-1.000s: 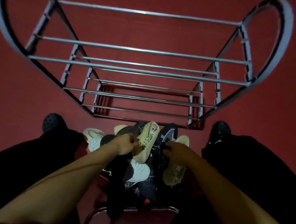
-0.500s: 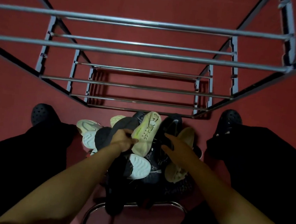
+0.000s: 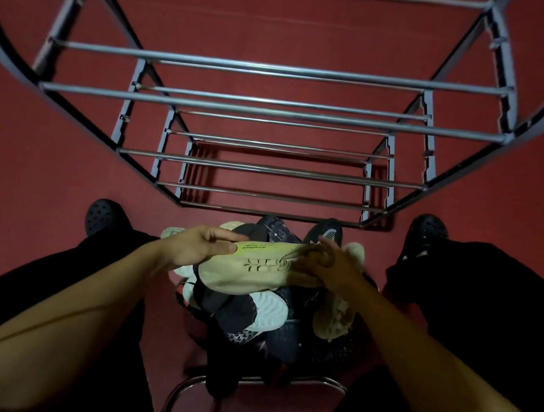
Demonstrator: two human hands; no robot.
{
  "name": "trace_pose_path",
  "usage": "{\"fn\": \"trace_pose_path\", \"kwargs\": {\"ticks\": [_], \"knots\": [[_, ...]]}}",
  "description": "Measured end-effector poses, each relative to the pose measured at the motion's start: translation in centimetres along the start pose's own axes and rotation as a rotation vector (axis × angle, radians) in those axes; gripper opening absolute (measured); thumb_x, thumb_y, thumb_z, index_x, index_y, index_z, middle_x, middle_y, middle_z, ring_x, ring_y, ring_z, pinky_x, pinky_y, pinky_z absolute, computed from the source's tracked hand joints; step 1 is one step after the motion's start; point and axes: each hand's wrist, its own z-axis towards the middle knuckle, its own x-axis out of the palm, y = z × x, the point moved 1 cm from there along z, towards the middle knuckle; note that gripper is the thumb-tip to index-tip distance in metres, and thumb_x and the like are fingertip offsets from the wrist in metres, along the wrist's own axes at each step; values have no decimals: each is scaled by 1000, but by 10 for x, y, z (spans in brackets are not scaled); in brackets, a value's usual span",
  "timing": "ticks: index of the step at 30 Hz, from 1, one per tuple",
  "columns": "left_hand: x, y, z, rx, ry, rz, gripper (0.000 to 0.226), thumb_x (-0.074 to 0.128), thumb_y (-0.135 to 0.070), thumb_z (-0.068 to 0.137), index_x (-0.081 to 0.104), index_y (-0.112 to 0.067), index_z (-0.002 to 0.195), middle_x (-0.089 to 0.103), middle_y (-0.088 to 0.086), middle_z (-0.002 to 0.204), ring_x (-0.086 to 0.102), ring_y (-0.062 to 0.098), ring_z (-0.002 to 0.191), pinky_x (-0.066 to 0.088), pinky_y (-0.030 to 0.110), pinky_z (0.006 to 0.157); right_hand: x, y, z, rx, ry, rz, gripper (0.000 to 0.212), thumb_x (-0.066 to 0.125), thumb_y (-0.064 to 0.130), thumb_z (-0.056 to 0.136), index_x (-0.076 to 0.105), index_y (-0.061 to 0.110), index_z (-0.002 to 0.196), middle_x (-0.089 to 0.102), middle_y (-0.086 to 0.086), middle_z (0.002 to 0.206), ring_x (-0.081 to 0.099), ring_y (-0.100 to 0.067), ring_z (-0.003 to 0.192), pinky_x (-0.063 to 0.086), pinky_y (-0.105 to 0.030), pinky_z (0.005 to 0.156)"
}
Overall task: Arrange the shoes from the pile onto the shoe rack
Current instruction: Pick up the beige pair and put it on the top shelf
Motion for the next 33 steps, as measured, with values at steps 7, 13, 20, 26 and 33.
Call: {"fn": "trace_pose_path", "kwargs": {"ticks": [7, 13, 20, 26, 33], "knots": [[17, 1, 8, 51, -567, -145, 41, 57, -23, 101, 53, -5, 139, 67, 6, 92, 54, 12, 65, 48, 22, 58, 10, 0, -26, 156, -23, 148, 46, 77, 46, 76, 72, 13, 108, 76, -8, 93, 73, -20, 81, 58, -29, 64], [69, 26, 16, -313, -436, -559, 93, 76, -72, 67, 46, -14, 134, 64, 5, 129, 65, 27, 113, 57, 47, 93, 51, -9, -26, 251, -92, 339, 44, 73, 50, 80, 71, 10, 99, 75, -11, 98, 73, -26, 91, 59, -43, 84], [115, 40, 29, -263, -273, -643, 31, 70, -19, 93, 65, -6, 120, 76, 12, 110, 74, 26, 97, 61, 45, 86, 55, -18, -15, 293, -36, 183, 46, 63, 57, 86, 69, 13, 100, 73, -4, 102, 68, -21, 97, 57, -38, 84], [107, 66, 38, -336, -221, -368, 31, 68, -25, 95, 65, -10, 122, 73, 11, 116, 70, 29, 106, 59, 45, 89, 11, -74, -9, 292, -418, -362, 40, 55, 56, 83, 70, 24, 101, 61, -15, 115, 55, -40, 116, 46, -45, 99], [114, 72, 50, -348, -201, -291, 35, 67, -35, 95, 64, -13, 122, 73, 5, 112, 70, 23, 102, 60, 40, 85, 3, -96, -11, 493, -304, -135, 37, 51, 28, 99, 64, -2, 116, 63, -24, 120, 60, -38, 111, 48, -35, 92]]}}
